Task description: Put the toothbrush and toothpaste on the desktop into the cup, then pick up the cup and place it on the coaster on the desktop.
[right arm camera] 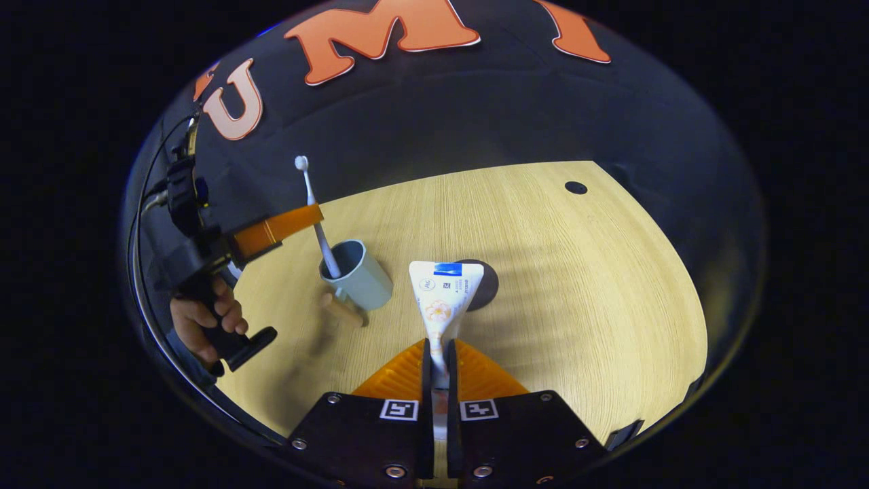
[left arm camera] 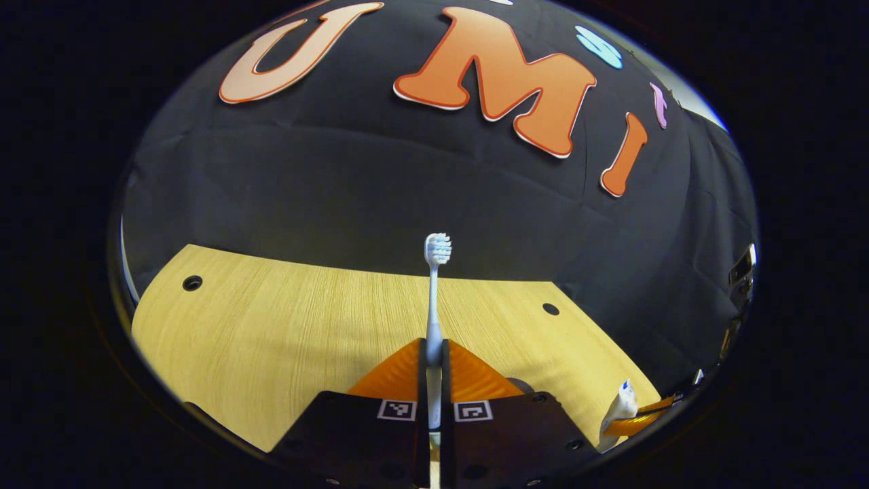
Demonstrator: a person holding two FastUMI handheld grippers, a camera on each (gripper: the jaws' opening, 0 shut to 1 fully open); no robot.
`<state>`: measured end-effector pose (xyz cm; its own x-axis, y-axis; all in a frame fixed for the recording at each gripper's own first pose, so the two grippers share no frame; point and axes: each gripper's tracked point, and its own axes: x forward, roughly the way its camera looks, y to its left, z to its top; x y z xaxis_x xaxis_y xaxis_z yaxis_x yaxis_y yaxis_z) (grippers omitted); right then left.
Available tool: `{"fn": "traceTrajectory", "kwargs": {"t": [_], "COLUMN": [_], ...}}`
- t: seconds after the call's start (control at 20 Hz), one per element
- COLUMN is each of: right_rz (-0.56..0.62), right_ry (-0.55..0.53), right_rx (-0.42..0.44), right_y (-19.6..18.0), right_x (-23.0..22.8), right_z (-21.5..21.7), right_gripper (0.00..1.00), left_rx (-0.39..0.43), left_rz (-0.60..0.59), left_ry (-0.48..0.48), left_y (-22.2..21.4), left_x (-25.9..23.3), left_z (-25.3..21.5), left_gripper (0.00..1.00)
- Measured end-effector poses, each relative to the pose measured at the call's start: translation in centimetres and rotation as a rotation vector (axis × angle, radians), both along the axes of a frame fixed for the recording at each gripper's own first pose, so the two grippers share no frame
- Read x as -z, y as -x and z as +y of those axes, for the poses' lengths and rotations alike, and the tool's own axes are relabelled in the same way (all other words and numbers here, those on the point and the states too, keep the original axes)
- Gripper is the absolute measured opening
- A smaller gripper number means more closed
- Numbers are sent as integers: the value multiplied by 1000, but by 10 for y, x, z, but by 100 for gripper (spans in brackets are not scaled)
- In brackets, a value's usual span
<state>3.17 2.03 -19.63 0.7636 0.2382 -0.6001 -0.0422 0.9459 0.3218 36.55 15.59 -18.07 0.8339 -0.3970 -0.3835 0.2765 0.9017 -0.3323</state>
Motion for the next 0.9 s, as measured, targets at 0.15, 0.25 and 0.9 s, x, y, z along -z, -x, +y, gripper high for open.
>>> {"fn": "traceTrajectory", "kwargs": {"t": [0.15,0.25,0.9], "right_rz": [1,3,10], "right_ry": [-1,5,0], "right_rx": [16,18,21], "right_y": [-1,-1,-20], "right_x": [2,3,-4], "right_z": [1,2,13], "right_gripper": [8,8,8], "left_rx": [15,26,15], "left_rz": [18,25,47], "left_ry": [-9,-28,-101], "left_y": [1,6,3], "left_x": [16,21,40], "left_z": [-4,-5,6], "left_gripper": [6,6,6]}}
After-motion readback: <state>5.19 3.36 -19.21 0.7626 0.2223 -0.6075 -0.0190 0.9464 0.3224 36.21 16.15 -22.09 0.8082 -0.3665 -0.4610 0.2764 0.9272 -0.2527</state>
